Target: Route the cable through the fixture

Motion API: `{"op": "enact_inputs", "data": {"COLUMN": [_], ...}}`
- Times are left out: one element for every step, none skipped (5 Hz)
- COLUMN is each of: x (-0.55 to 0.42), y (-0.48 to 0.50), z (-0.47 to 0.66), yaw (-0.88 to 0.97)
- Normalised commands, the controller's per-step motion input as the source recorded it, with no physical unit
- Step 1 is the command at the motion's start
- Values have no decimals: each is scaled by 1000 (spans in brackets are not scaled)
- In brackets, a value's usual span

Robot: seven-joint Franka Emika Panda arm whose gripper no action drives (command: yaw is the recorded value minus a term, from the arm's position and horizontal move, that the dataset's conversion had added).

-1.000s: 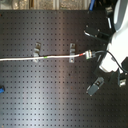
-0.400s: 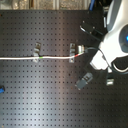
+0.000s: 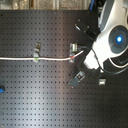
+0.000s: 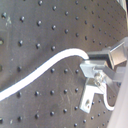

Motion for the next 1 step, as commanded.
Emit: {"op": "enact_inputs", "data": {"x": [170], "y": [-162], "z": [736], "yaw": [-328]}}
